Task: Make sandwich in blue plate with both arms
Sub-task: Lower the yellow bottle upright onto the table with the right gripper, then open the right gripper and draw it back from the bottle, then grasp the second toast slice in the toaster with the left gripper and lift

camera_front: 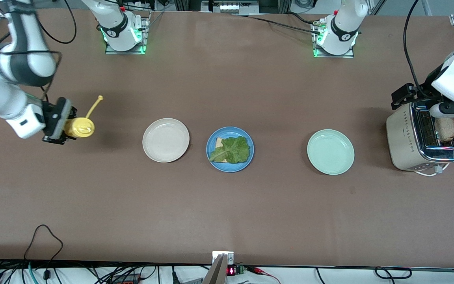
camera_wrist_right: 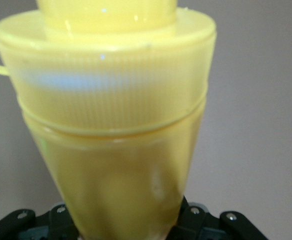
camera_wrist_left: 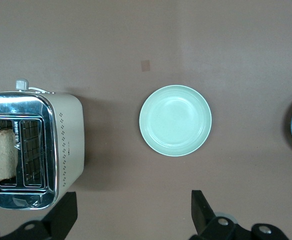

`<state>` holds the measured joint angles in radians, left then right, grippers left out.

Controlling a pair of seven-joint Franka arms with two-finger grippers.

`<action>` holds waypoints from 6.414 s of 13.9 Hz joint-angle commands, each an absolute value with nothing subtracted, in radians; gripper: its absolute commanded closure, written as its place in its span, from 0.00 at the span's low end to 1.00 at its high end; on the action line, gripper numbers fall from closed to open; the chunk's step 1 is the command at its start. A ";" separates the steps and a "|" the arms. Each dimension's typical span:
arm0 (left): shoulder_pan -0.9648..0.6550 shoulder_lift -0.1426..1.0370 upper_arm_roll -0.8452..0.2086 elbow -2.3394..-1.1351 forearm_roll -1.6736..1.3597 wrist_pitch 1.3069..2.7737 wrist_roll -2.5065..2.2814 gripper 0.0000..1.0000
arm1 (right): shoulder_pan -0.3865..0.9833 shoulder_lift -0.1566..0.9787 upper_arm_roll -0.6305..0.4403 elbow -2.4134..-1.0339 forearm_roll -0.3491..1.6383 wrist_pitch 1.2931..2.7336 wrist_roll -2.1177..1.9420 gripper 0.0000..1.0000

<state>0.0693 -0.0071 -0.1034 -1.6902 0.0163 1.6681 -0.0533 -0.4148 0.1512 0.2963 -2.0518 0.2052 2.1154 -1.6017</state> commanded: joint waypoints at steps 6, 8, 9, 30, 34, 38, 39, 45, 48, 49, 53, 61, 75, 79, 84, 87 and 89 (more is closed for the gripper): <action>0.074 -0.015 -0.106 -1.683 0.011 1.658 -0.057 0.00 | -0.696 0.412 0.316 -2.034 0.485 2.114 -2.150 1.00; 0.075 -0.015 -0.106 -1.683 0.011 1.658 -0.057 0.00 | -0.721 0.463 0.316 -2.025 0.518 2.114 -2.180 1.00; 0.074 -0.015 -0.106 -1.683 0.011 1.660 -0.057 0.00 | -0.735 0.491 0.318 -2.019 0.525 2.114 -2.192 1.00; 0.077 -0.015 -0.106 -1.683 0.006 1.655 -0.055 0.00 | -0.795 0.597 0.319 -1.967 0.551 2.114 -2.174 0.00; 0.068 -0.017 -0.107 -1.681 0.005 1.654 -0.055 0.00 | -0.807 0.591 0.316 -1.951 0.551 2.112 -2.172 0.00; 0.069 -0.017 -0.107 -1.681 0.005 1.654 -0.055 0.00 | -0.833 0.586 0.314 -1.950 0.537 2.112 -2.178 0.00; 0.069 -0.017 -0.107 -1.681 0.005 1.654 -0.055 0.00 | -0.841 0.584 0.314 -1.950 0.534 2.112 -2.178 0.00; 0.067 -0.017 -0.107 -1.680 0.006 1.651 -0.052 0.00 | -0.845 0.581 0.299 -1.950 0.517 2.106 -2.181 0.00; 0.074 -0.015 -0.106 -1.680 0.005 1.652 -0.046 0.00 | -0.853 0.584 0.281 -1.956 0.492 2.085 -2.186 0.00; 0.075 -0.015 -0.106 -1.680 0.005 1.652 -0.045 0.00 | -0.856 0.584 0.273 -1.954 0.480 2.085 -2.186 0.00; 0.069 -0.009 -0.106 -1.680 0.003 1.649 -0.041 0.00 | -0.864 0.545 0.265 -1.944 0.459 2.080 -2.178 0.00; 0.125 0.064 -0.089 -1.603 0.015 1.652 -0.043 0.00 | -0.862 0.399 0.232 -1.752 0.362 1.936 -1.927 0.00; 0.540 0.402 -0.089 -1.554 0.018 1.689 0.425 0.00 | -0.255 0.026 0.232 -1.641 0.092 1.669 -0.273 0.00; 0.561 0.446 -0.089 -1.552 0.018 1.690 0.543 0.06 | -0.187 0.054 0.233 -1.540 -0.012 1.559 -0.039 0.00; 0.561 0.454 -0.087 -1.552 0.029 1.689 0.532 0.82 | -0.187 0.069 0.238 -1.523 -0.018 1.552 -0.032 0.00; 0.583 0.454 -0.089 -1.551 0.032 1.689 0.549 0.99 | -0.198 0.098 0.232 -1.517 0.006 1.552 -0.022 0.00; 0.584 0.453 -0.087 -1.551 0.034 1.686 0.549 0.99 | -0.198 0.100 0.232 -1.516 0.029 1.549 0.084 0.00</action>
<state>0.5717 0.4443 -0.0801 -1.5762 0.0199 1.7034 0.5250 -0.1969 0.0869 0.2316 -1.5530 0.0049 1.5759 0.0014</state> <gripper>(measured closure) 0.846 0.000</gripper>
